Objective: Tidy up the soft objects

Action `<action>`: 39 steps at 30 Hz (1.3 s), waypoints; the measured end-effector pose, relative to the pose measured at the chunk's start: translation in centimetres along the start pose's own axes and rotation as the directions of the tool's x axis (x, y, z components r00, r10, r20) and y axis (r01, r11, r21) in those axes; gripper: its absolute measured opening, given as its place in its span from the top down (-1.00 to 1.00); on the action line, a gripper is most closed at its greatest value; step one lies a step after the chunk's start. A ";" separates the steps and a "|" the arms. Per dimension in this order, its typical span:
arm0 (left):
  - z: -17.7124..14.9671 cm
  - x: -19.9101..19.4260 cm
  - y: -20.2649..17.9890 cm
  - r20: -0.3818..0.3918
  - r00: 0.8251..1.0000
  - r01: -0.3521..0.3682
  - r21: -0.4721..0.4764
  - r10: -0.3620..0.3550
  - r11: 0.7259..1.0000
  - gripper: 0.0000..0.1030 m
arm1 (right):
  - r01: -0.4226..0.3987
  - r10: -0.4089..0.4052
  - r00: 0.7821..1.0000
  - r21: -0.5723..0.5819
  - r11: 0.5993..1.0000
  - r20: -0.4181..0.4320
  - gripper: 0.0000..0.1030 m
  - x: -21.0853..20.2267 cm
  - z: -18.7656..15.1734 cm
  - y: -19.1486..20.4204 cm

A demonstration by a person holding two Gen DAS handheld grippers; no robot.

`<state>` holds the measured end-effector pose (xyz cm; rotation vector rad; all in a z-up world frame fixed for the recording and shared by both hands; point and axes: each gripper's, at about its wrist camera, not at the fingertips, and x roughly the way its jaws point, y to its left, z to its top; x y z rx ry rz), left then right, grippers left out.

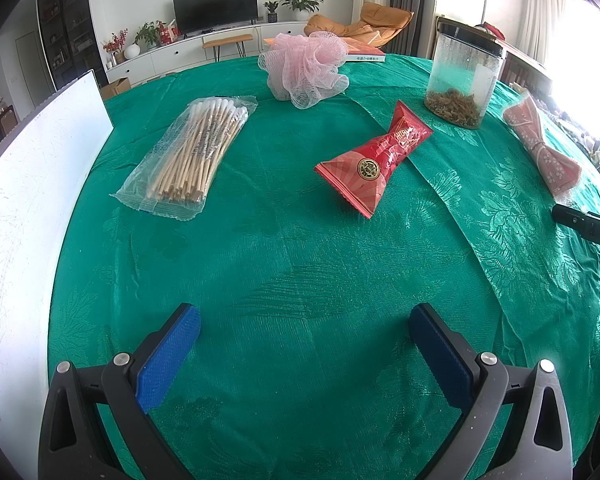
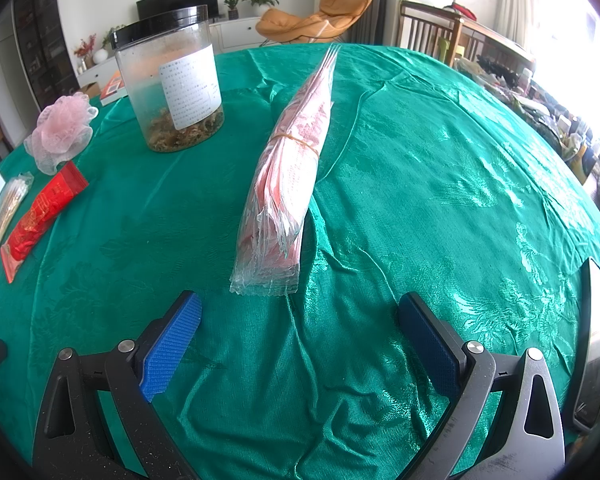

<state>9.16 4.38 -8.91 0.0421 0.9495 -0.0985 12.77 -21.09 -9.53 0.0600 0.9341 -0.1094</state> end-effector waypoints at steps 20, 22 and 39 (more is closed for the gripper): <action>0.3 -1.2 0.5 -0.072 0.994 0.079 -0.015 -0.080 0.997 -1.00 | 0.000 0.000 1.000 0.000 1.000 0.000 -0.94 0.0 0.0 0.0; 0.3 -2.5 0.9 -0.046 0.992 0.119 -0.051 -0.121 0.992 -1.00 | 0.000 0.000 1.000 0.000 1.000 0.000 -0.94 0.0 0.0 0.0; 1.4 -5.6 1.1 0.024 0.996 0.093 -0.077 -0.091 0.993 -1.00 | 0.000 0.000 1.000 0.000 1.000 0.000 -0.94 0.0 0.0 0.0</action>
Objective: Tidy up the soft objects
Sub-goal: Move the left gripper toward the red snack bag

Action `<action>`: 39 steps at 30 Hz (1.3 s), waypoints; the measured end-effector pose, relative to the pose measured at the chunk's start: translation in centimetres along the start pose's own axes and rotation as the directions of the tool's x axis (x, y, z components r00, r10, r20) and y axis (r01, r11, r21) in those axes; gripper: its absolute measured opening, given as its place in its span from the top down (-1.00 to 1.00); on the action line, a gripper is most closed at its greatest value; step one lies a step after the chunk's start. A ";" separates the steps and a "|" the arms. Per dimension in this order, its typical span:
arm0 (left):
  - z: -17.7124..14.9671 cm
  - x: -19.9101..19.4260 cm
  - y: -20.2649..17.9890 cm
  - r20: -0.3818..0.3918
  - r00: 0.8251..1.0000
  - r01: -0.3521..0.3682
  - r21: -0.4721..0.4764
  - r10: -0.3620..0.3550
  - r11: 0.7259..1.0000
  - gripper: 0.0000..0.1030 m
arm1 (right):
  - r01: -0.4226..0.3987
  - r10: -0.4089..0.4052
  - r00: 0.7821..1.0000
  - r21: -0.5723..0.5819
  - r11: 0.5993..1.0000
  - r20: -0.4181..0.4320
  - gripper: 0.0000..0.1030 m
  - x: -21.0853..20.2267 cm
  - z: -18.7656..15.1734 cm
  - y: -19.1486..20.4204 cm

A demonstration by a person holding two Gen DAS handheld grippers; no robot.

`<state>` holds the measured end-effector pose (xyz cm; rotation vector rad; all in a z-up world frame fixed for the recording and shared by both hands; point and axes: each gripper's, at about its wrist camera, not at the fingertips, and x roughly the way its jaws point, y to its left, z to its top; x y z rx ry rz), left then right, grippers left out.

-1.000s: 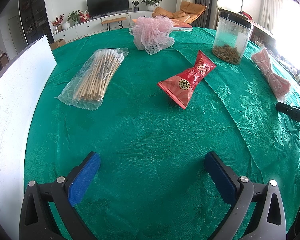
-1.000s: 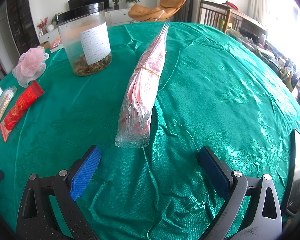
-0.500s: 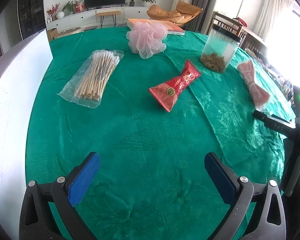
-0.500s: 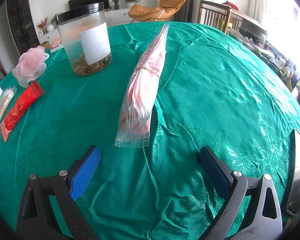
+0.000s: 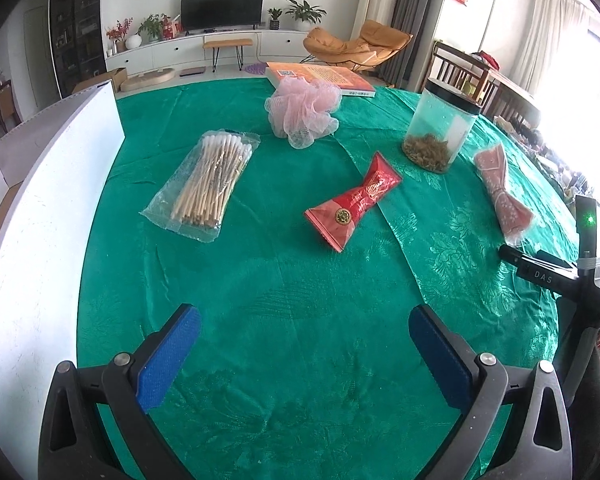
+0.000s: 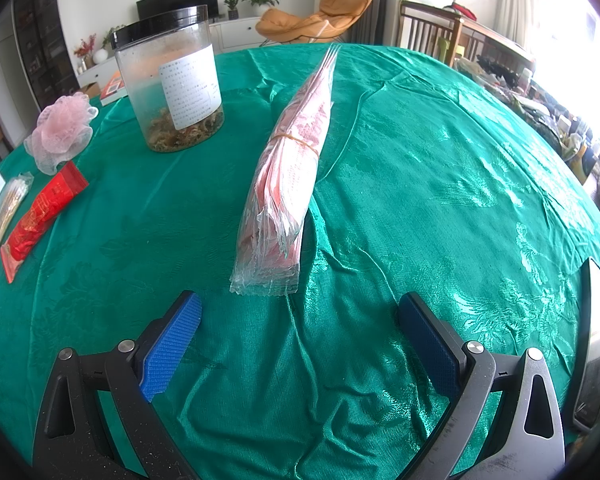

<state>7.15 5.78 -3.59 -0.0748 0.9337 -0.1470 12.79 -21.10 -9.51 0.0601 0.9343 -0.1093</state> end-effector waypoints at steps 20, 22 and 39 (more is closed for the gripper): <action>2.8 0.5 0.7 -0.030 0.999 0.017 0.098 -0.014 0.995 -1.00 | 0.000 0.000 1.000 0.000 1.000 0.000 -0.94 0.0 0.0 0.0; 3.8 1.6 -0.5 -0.040 0.999 0.016 0.134 -0.011 0.991 -1.00 | 0.000 0.000 1.000 0.000 1.000 0.000 -0.94 0.0 0.0 0.0; 7.2 8.3 -7.2 -0.029 0.982 -0.161 0.392 0.187 0.906 -1.00 | 0.000 0.000 1.000 0.000 1.000 0.000 -0.94 0.0 0.0 0.0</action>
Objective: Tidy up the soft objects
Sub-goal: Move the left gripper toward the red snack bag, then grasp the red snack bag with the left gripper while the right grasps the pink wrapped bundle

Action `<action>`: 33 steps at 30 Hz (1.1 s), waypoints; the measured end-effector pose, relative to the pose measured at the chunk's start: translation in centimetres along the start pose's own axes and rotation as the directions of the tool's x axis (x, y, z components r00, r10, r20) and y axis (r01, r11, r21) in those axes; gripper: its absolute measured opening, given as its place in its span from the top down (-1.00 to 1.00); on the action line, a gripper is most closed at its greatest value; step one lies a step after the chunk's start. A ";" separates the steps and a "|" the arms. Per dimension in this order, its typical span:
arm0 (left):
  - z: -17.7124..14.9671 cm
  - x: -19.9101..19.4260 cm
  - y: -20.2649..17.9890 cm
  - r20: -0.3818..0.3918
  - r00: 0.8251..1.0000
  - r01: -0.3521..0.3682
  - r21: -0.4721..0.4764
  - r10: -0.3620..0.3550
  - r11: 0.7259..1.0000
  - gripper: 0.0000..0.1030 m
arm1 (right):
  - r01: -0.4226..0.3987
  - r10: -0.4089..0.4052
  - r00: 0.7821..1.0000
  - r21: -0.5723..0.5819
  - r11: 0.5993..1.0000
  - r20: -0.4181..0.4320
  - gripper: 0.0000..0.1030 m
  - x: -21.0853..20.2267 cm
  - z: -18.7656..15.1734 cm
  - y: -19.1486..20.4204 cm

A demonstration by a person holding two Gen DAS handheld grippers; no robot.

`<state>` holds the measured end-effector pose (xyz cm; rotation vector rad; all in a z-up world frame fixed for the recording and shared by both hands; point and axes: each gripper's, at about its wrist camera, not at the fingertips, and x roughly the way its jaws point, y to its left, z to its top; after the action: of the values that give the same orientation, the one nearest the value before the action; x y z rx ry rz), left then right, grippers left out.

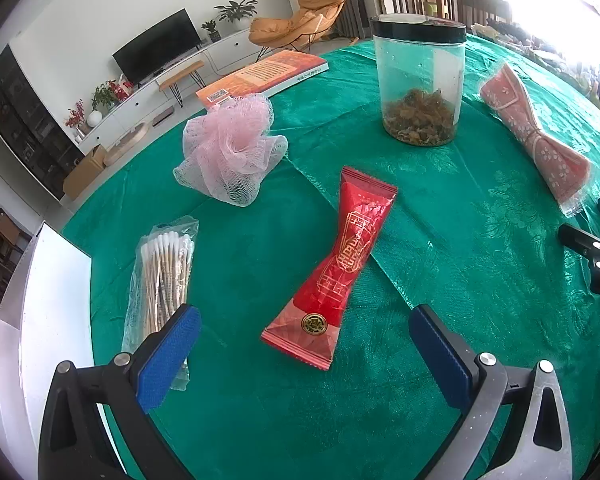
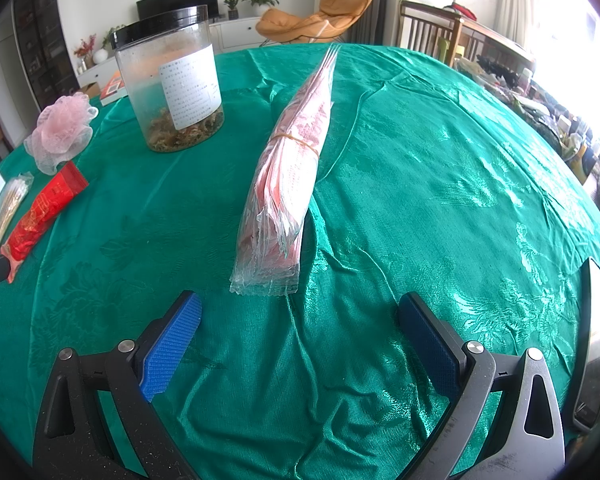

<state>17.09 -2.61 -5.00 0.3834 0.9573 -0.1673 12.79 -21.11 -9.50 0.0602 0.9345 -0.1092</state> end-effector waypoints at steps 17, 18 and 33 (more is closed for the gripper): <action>1.4 2.4 -1.5 -0.018 0.997 0.081 0.015 -0.080 0.997 -1.00 | -0.126 0.123 0.992 0.097 0.987 0.034 -0.89 -2.3 0.3 -3.1; 1.6 2.7 -1.7 -0.022 0.996 0.091 0.012 -0.091 0.996 -0.98 | -0.151 0.145 0.988 0.140 0.979 0.052 -0.90 -2.9 0.7 -4.3; 3.3 4.9 -1.1 -0.043 0.975 0.210 -0.113 -0.216 0.971 0.45 | -0.177 0.198 0.958 0.116 0.977 -0.208 -0.81 6.6 11.3 -1.1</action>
<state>22.08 -4.76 -7.54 0.1854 1.0564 -0.3009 25.58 -23.76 -8.09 0.2545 1.1381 0.0298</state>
